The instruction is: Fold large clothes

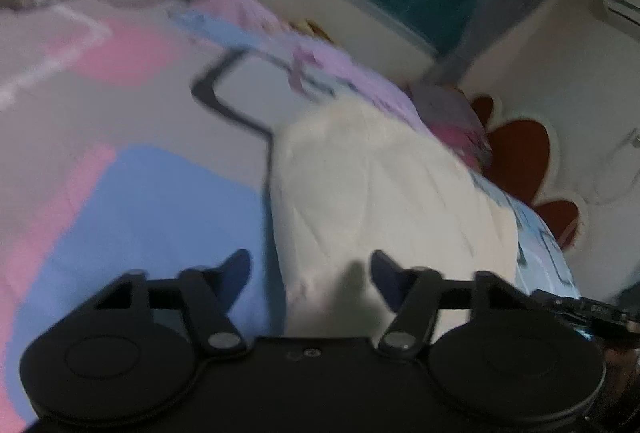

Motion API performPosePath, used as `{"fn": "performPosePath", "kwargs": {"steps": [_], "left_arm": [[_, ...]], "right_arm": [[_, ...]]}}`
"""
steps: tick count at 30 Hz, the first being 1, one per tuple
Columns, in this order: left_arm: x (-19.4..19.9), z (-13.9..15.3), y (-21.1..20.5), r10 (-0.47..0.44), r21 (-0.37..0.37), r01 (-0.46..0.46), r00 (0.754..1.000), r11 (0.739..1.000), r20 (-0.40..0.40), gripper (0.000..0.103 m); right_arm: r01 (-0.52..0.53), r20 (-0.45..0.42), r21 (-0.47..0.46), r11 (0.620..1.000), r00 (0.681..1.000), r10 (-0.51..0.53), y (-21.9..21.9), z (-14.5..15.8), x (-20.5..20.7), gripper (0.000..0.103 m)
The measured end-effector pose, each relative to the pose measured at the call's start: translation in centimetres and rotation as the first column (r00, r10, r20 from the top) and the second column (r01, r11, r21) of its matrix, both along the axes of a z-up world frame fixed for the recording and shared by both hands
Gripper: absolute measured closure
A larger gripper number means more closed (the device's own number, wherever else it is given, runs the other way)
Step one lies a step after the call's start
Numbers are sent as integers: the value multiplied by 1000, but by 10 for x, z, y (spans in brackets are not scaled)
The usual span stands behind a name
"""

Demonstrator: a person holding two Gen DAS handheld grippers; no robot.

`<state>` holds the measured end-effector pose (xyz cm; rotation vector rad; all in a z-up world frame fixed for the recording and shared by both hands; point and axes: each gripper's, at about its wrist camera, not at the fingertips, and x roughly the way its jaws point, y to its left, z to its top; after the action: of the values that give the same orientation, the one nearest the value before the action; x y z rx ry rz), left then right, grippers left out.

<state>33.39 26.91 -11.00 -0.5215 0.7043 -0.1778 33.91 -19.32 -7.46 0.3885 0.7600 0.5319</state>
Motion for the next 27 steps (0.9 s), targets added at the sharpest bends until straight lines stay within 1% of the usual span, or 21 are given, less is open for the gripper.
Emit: {"fn": "performPosePath", "kwargs": {"steps": [2, 3, 5, 7, 9, 12, 14, 16, 18, 22, 25, 27], "left_arm": [[10, 14, -7, 16, 35, -17, 999, 999, 28, 56], [18, 20, -13, 15, 44, -16, 999, 999, 40, 60], [36, 32, -30, -20, 66, 15, 997, 998, 69, 60], [59, 41, -49, -78, 117, 66, 993, 991, 94, 60], [83, 43, -66, -136, 158, 120, 986, 980, 98, 60], [111, 36, -89, -215, 165, 200, 973, 966, 79, 60], [123, 28, -101, -271, 179, 258, 961, 950, 56, 60], [131, 16, -111, -319, 169, 310, 947, 936, 27, 60], [135, 2, -120, -358, 179, 352, 934, 919, 3, 60], [135, -15, -133, -412, 201, 407, 911, 891, -19, 60], [140, -21, -138, -434, 230, 432, 900, 872, -45, 60], [143, -22, -138, -448, 244, 447, 893, 861, -53, 60]], "right_arm": [[-4, 44, -27, 1000, 999, 6, 13, 17, 11, 92], [-13, 63, -33, 999, 998, 15, 26, 26, 18, 92], [-32, 102, -34, 999, 994, 36, 52, 42, 28, 92], [-65, 134, -87, 994, 988, 76, 87, 50, 41, 92], [-79, 145, -159, 984, 984, 102, 122, 45, 56, 92], [-69, 94, -235, 969, 991, 94, 154, 24, 69, 92], [-33, 53, -298, 954, 997, 51, 160, -1, 77, 92], [21, 18, -332, 943, 1000, -16, 155, -21, 77, 92], [43, 2, -342, 939, 999, -45, 147, -37, 69, 93], [80, 19, -344, 935, 997, -78, 143, -60, 55, 93], [101, 4, -317, 943, 994, -105, 140, -68, 57, 93], [97, -10, -308, 946, 994, -105, 135, -64, 55, 93]]}}
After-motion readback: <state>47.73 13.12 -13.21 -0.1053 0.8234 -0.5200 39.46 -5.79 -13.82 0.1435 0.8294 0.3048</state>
